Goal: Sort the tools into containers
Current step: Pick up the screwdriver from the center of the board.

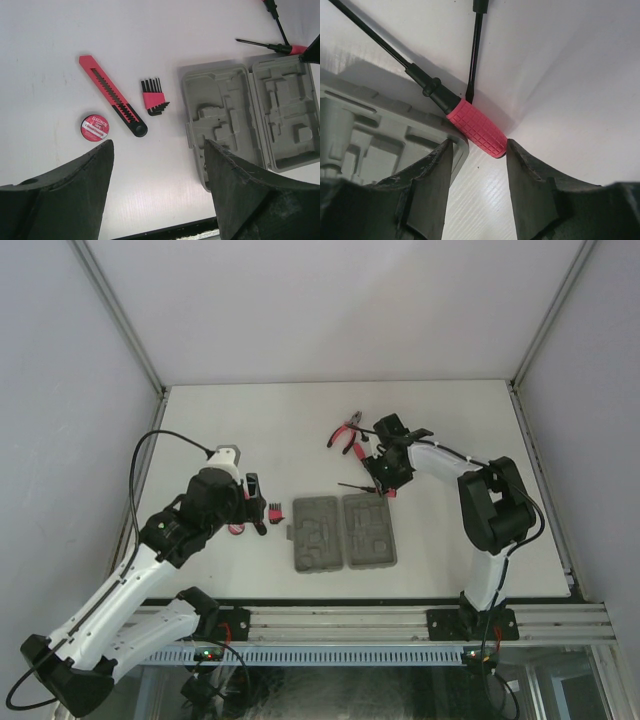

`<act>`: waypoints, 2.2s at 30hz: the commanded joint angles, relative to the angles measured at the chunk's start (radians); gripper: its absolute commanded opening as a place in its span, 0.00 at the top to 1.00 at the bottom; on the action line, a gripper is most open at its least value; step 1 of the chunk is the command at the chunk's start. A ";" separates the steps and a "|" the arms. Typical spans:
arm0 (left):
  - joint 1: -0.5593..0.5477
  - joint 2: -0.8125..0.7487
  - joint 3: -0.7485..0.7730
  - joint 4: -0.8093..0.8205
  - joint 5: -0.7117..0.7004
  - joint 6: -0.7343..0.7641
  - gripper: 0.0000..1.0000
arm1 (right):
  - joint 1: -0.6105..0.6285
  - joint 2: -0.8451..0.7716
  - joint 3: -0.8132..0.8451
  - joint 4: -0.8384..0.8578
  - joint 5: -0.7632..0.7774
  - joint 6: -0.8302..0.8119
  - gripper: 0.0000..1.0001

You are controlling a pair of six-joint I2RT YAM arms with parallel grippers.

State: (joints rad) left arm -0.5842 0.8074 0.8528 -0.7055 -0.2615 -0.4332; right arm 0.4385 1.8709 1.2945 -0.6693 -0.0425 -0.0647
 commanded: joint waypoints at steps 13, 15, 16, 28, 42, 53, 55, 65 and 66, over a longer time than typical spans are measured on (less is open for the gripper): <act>0.013 -0.002 0.003 0.008 -0.004 0.014 0.23 | 0.009 -0.083 0.039 -0.024 -0.072 -0.006 0.52; 0.014 -0.002 0.003 0.006 -0.003 0.014 0.23 | 0.005 -0.095 0.044 -0.020 -0.071 -0.003 0.52; 0.014 -0.003 0.002 0.006 -0.004 0.016 0.23 | 0.003 -0.097 0.049 -0.019 -0.071 -0.002 0.53; 0.018 -0.006 -0.005 -0.003 -0.011 0.023 0.23 | 0.015 0.028 0.144 -0.021 -0.009 0.019 0.58; 0.018 -0.011 -0.009 -0.005 -0.017 0.020 0.23 | 0.041 0.159 0.238 -0.044 -0.013 -0.009 0.60; 0.018 0.000 -0.008 -0.008 -0.017 0.025 0.23 | 0.058 0.232 0.292 -0.065 -0.014 -0.040 0.70; 0.018 0.000 -0.009 -0.007 -0.018 0.025 0.23 | 0.060 0.239 0.296 -0.067 -0.014 -0.045 0.71; 0.018 0.006 -0.010 -0.009 -0.019 0.027 0.23 | 0.065 0.270 0.301 -0.083 -0.002 -0.068 0.78; 0.018 0.005 -0.010 -0.009 -0.019 0.026 0.23 | 0.066 0.268 0.301 -0.084 0.003 -0.068 0.78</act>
State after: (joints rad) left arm -0.5743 0.8158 0.8505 -0.7212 -0.2634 -0.4316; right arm 0.4919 2.1098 1.5776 -0.7620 -0.0372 -0.1154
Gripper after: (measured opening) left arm 0.767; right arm 0.233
